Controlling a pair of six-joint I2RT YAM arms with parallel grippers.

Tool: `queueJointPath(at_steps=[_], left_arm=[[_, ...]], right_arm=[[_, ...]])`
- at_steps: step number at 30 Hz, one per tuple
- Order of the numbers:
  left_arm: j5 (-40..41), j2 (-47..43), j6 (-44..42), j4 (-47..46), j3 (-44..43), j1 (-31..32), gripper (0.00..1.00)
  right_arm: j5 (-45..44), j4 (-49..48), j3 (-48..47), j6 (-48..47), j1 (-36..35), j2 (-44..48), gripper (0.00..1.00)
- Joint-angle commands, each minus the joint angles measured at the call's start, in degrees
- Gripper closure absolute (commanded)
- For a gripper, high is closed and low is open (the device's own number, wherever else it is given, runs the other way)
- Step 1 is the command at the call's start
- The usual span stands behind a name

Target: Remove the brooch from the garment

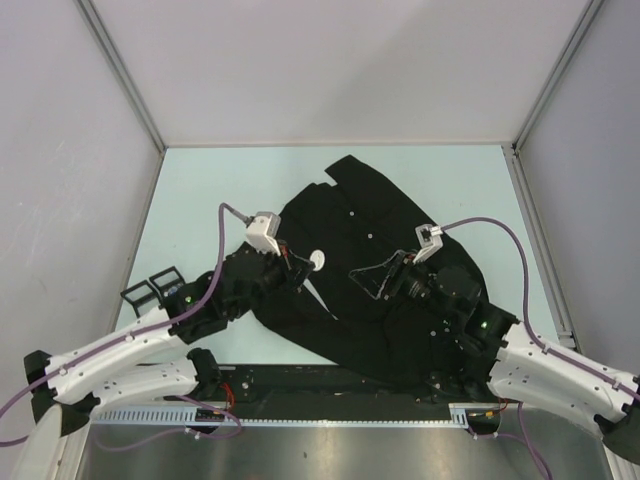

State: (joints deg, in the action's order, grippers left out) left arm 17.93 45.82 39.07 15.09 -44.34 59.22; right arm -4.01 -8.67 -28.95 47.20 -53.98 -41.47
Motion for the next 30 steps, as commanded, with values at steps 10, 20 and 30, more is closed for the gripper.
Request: queueJointPath(at_steps=[10, 20, 30], left_arm=[[21.3, 19.7, 15.6, 54.9, -15.3, -26.6, 1.0], [18.1, 23.1, 21.1, 59.4, -15.3, -55.3, 1.0], [21.8, 30.1, 23.2, 57.3, -11.7, -72.0, 1.0]], right_arm=[[9.7, 7.3, -4.3, -8.6, 10.5, -3.1, 0.41], [17.6, 3.9, -8.1, -9.9, 12.6, -10.5, 0.41], [18.3, 2.6, -8.5, -10.4, 13.1, -11.4, 0.41]])
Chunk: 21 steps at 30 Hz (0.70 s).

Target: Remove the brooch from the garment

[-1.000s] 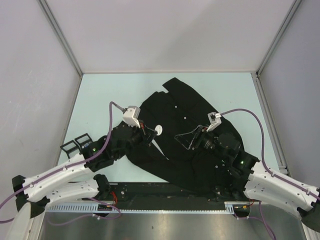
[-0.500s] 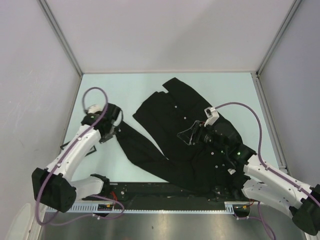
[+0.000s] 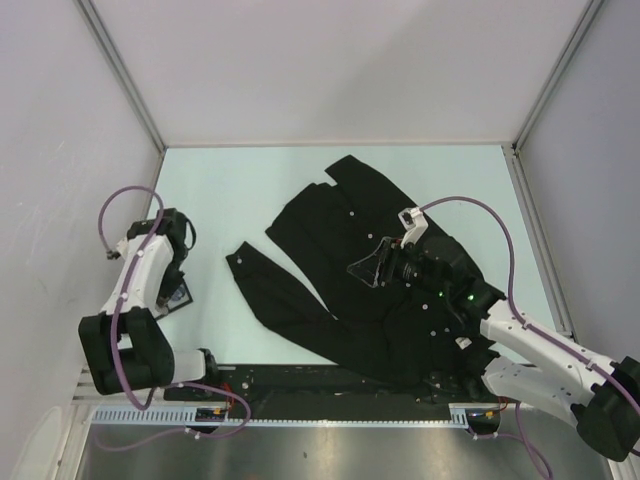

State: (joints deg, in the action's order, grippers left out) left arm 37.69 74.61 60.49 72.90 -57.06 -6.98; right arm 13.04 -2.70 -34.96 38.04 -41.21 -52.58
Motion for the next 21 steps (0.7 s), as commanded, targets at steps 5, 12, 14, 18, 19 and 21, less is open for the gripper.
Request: queueJointPath(at_steps=[5, 12, 14, 18, 19, 21], left_arm=[[2.1, 3.5, 1.7, -3.0, 1.9, -9.0, 1.0], [3.0, 10.0, 1.4, -6.4, -0.4, -10.6, 1.0], [3.5, 12.2, 1.1, -7.8, -1.1, -10.9, 0.99], [4.9, 14.8, 0.2, -9.6, -2.1, -10.9, 1.0], [5.1, 15.0, -0.8, -10.5, -1.8, -10.9, 1.0], [6.7, 15.8, -1.1, -11.2, -1.9, -10.9, 1.0]], right_arm=[[2.2, -4.0, -2.4, -1.4, 0.7, -1.0, 0.41], [1.7, -3.6, -2.4, -1.3, 0.7, -1.5, 0.41], [1.7, -3.7, -2.3, -1.3, 0.7, -1.6, 0.42], [1.6, -3.3, -2.4, -1.7, 0.7, -1.2, 0.42], [1.6, -3.1, -2.3, -1.7, 0.8, -1.2, 0.41], [1.5, -2.6, -2.4, -2.0, 0.8, -0.7, 0.41]])
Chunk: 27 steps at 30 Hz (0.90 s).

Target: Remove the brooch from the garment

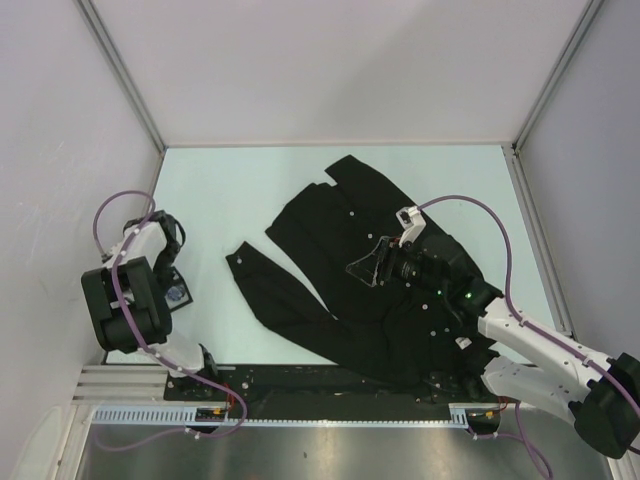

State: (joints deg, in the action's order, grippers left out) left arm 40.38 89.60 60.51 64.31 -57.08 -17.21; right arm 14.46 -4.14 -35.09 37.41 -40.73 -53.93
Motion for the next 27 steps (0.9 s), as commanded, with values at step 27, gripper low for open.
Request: queueJointPath(at_steps=[27], left_arm=[[8.0, 6.2, -6.4, -8.1, -1.8, -1.2, 1.0]], right_arm=[[-2.1, 1.9, -2.0, -1.7, 0.3, 3.6, 0.41]])
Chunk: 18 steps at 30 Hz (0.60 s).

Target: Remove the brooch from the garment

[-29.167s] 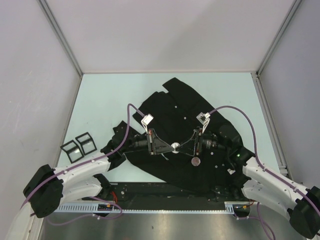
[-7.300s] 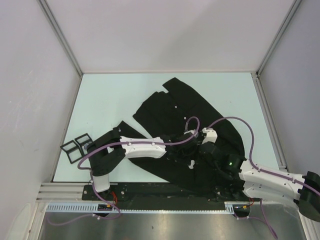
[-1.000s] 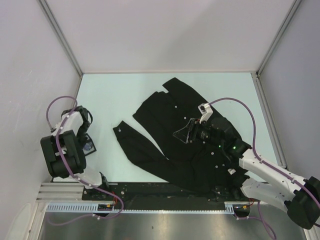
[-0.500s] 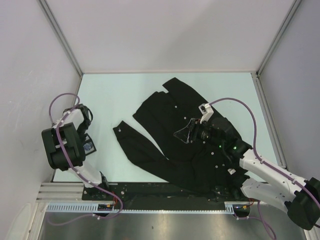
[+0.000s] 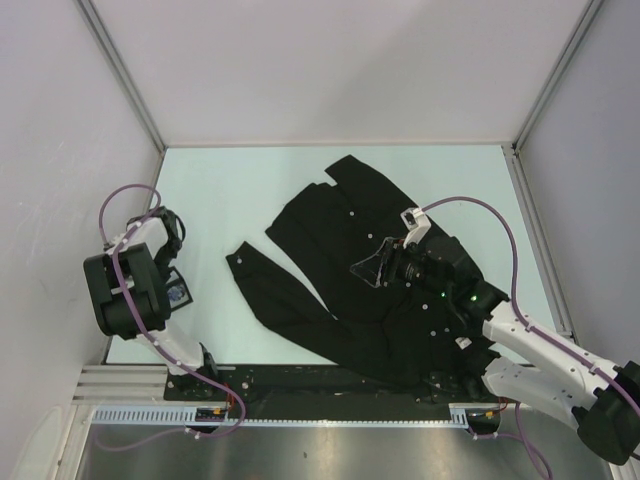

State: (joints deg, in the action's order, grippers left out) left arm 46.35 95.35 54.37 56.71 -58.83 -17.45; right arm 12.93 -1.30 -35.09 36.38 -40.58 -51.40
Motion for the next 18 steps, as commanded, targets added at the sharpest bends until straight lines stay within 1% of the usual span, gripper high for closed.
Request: queueJointPath(at_steps=[1, 10, 12, 13, 17, 18], left_arm=[[2.1, 0.5, -0.2, -0.4, -0.1, -0.8, 1.0], [2.1, 0.6, 0.4, -0.3, 0.6, -1.8, 0.99], [2.0, 0.5, 0.2, -0.5, 0.6, -2.0, 0.98], [2.0, 0.8, 0.2, -0.7, 0.6, -1.8, 0.95], [1.8, 1.3, -0.1, -0.8, 0.5, -2.1, 0.94], [1.9, 1.5, -0.1, -0.8, 0.4, -2.1, 0.92]], right_arm=[[-0.5, -1.0, -2.0, -0.6, 0.2, 1.0, 0.41], [-1.0, -0.9, -1.7, -0.6, 0.0, 1.2, 0.42], [-0.8, -1.1, -1.6, -0.5, -0.1, 1.1, 0.42], [-0.8, -1.2, -1.6, -0.4, -0.1, 1.0, 0.42], [-0.9, -1.2, -1.6, -0.4, -0.2, 1.1, 0.41], [-0.9, -1.2, -1.5, -0.4, -0.1, 1.3, 0.41]])
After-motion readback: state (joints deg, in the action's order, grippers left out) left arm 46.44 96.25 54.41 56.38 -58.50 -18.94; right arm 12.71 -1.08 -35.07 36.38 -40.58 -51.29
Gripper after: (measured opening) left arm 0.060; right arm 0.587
